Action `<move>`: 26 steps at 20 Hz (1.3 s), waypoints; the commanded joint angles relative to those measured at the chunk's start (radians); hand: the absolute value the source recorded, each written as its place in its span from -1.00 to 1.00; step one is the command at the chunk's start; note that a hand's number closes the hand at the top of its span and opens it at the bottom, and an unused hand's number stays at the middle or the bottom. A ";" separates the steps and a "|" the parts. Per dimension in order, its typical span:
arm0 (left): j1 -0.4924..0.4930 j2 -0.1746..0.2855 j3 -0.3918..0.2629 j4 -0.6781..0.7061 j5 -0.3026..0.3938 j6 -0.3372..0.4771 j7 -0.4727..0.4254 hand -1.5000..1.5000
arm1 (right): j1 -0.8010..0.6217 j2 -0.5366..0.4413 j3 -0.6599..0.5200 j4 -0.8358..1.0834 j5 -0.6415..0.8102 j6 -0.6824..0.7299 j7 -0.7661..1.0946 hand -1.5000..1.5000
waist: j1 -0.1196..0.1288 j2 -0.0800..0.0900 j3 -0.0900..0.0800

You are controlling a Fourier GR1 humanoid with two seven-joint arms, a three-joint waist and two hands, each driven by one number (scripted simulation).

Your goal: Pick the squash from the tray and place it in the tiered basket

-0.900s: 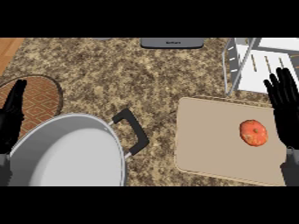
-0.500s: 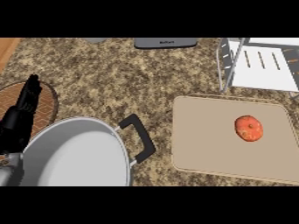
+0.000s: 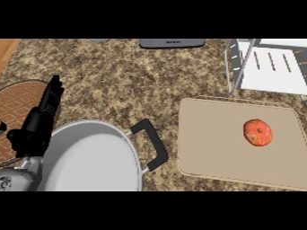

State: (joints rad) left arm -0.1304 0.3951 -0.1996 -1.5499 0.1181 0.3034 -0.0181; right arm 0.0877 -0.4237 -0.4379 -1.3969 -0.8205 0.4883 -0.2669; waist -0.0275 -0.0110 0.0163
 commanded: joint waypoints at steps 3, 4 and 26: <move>-0.010 -0.107 -0.066 -0.002 -0.031 0.095 0.038 0.00 | 0.135 -0.205 -0.084 -0.074 0.156 0.118 -0.031 -1.00 | -0.014 0.008 -0.017; -0.024 -0.067 -0.045 -0.017 -0.004 0.062 0.055 0.00 | 0.166 -0.240 -0.099 -0.087 0.244 0.107 -0.052 -1.00 | -0.017 0.008 -0.018; -0.061 -0.089 -0.134 0.014 -0.004 0.136 0.030 0.00 | 0.086 -0.459 0.249 -0.811 0.838 -0.138 0.761 -1.00 | 0.041 0.016 -0.018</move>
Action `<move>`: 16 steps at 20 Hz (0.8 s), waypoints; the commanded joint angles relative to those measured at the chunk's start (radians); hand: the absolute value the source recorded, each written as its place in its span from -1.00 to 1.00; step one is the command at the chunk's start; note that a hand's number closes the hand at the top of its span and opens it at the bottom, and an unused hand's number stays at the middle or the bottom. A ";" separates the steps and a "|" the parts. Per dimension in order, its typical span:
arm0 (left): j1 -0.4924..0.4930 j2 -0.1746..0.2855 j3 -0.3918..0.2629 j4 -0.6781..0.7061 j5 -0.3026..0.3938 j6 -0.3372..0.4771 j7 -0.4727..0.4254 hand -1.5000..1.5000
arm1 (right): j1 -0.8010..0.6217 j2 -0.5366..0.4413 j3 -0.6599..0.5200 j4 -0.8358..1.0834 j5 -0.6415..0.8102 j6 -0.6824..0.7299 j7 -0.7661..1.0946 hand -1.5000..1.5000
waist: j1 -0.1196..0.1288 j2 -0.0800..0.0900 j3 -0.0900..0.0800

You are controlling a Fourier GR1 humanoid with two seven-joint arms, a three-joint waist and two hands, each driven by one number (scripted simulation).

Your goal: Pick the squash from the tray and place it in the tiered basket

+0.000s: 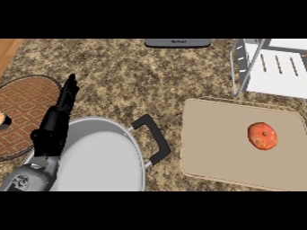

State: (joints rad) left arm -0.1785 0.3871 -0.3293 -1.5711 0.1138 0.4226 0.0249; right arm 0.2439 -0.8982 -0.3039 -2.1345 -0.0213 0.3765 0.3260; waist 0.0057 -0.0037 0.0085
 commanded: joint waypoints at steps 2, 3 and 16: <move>0.020 -0.063 0.008 0.016 0.024 -0.013 -0.033 0.00 | -0.109 0.022 0.115 -0.035 0.038 0.011 0.168 -1.00 | 0.004 0.006 -0.010; -0.050 -0.098 -0.010 0.090 -0.003 0.011 -0.011 0.00 | -0.103 0.029 0.157 -0.081 0.084 -0.002 0.203 -1.00 | -0.004 0.007 -0.010; -0.001 -0.104 -0.049 0.050 -0.029 0.052 -0.018 0.00 | -0.192 0.088 0.287 -0.055 0.145 0.118 0.435 -1.00 | -0.006 0.004 -0.009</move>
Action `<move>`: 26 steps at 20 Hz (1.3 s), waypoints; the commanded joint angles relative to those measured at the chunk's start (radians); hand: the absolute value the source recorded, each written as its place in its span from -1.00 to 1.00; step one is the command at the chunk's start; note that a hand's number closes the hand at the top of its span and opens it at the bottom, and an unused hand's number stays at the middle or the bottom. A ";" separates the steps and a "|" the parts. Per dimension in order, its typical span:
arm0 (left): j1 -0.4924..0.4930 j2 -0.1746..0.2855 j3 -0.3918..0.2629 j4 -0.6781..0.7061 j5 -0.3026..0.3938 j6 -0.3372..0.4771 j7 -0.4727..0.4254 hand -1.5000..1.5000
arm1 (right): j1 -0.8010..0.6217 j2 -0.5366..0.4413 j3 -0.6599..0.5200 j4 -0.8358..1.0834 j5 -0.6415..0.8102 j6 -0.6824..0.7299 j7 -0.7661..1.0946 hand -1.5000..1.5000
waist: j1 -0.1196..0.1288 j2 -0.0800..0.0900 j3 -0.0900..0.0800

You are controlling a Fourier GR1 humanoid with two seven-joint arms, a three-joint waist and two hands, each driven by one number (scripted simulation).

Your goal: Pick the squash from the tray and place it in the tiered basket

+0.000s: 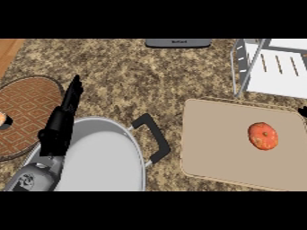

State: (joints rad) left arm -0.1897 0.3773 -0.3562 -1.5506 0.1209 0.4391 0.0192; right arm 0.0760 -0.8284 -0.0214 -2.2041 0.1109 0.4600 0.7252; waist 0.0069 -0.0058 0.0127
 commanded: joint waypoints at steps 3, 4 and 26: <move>0.030 -0.070 0.002 -0.022 -0.009 0.033 0.011 0.00 | 0.047 0.025 -0.003 -0.057 0.083 0.039 0.050 -1.00 | -0.014 0.004 -0.013; 0.000 -0.062 0.034 0.020 0.021 -0.010 0.000 0.00 | -0.032 0.020 -0.027 0.032 0.044 0.072 0.032 -1.00 | -0.008 0.006 -0.013; 0.018 -0.087 0.014 0.004 -0.003 0.000 -0.002 0.00 | -0.028 0.134 0.112 0.252 0.545 0.002 -0.231 -1.00 | -0.007 0.007 -0.012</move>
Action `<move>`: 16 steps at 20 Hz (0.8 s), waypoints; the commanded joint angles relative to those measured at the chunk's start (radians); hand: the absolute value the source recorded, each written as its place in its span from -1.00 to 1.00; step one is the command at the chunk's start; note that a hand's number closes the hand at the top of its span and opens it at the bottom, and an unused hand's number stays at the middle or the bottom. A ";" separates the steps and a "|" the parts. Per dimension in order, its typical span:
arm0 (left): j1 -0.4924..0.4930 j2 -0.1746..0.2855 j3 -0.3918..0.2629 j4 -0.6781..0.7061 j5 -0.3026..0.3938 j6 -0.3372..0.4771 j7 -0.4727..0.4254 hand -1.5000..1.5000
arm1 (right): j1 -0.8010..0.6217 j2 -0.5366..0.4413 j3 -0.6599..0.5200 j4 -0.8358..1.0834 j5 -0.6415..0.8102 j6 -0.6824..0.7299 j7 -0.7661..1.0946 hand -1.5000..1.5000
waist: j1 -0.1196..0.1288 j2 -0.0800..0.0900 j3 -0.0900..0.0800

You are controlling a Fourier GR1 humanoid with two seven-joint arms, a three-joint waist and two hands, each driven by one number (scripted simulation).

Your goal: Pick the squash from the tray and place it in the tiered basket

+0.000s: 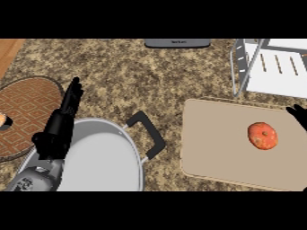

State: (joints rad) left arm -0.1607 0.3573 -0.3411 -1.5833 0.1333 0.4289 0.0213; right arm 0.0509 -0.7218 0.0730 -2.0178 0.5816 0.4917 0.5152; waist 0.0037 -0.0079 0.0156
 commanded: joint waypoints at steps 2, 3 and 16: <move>-0.045 -0.063 0.031 0.084 -0.006 -0.002 -0.015 0.00 | -0.017 0.058 -0.015 -0.029 0.018 0.032 0.073 -1.00 | -0.011 0.008 -0.016; -0.022 -0.064 -0.003 0.012 -0.027 0.017 0.026 0.00 | 0.008 0.038 -0.052 0.056 0.033 -0.009 -0.030 -1.00 | -0.008 0.007 -0.015; 0.022 -0.047 0.021 -0.012 -0.017 -0.005 -0.010 0.00 | 0.038 0.096 -0.072 0.208 0.094 -0.061 -0.242 -1.00 | -0.005 0.007 -0.015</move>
State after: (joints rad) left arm -0.1470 0.3486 -0.3361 -1.5908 0.1258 0.4241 0.0103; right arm 0.0668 -0.6319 0.0220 -1.8516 0.6586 0.4587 0.3551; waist 0.0019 -0.0094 0.0181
